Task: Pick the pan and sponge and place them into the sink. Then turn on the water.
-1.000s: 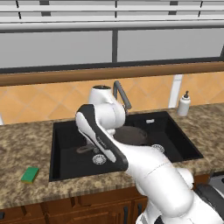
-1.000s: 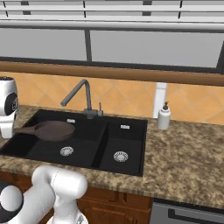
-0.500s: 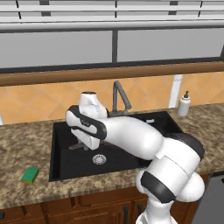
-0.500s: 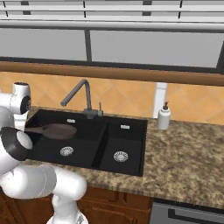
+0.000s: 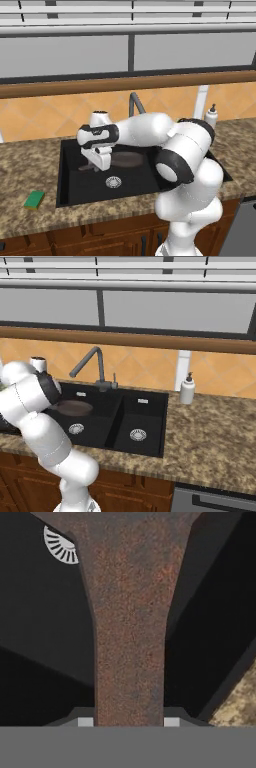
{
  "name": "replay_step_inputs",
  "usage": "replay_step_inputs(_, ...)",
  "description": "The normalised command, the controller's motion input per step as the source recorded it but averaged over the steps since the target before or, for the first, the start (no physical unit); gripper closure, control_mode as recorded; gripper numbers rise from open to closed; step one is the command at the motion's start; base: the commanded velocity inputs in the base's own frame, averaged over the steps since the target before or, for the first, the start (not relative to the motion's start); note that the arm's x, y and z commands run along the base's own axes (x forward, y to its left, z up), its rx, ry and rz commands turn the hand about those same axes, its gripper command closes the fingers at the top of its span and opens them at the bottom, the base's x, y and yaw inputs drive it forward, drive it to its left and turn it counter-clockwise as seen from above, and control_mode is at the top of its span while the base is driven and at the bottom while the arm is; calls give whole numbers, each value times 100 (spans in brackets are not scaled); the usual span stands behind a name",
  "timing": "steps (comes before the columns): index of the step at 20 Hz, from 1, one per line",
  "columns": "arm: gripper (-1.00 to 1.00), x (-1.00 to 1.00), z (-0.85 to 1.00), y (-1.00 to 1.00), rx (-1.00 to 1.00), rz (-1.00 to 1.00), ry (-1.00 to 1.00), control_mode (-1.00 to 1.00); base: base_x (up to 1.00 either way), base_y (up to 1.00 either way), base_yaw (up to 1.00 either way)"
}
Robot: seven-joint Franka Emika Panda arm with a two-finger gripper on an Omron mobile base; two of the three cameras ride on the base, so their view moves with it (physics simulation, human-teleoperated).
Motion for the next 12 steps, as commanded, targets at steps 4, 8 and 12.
replay_step_inputs(4,100,29,-60,0,2,0,0,-100,0,0,0)
replay_step_inputs(8,100,7,-66,0,6,-1,0,-100,0,0,0)
replay_step_inputs(12,100,0,-68,0,9,-16,0,-100,0,0,0)
